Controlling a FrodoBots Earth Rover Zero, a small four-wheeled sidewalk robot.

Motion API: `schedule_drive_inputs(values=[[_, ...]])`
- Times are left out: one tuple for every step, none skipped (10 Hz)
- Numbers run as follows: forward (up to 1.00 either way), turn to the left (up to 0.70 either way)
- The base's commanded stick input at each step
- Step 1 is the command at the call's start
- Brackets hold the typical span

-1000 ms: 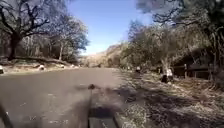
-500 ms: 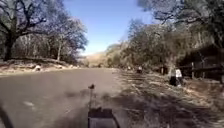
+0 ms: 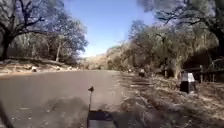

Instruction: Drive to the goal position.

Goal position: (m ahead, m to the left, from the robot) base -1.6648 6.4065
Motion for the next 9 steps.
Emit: schedule_drive_inputs(values=[[1.0,0.0],[1.0,0.0],[1.0,0.0],[1.0,0.0],[1.0,0.0],[1.0,0.0],[1.0,0.0],[1.0,0.0],[1.0,0.0]])
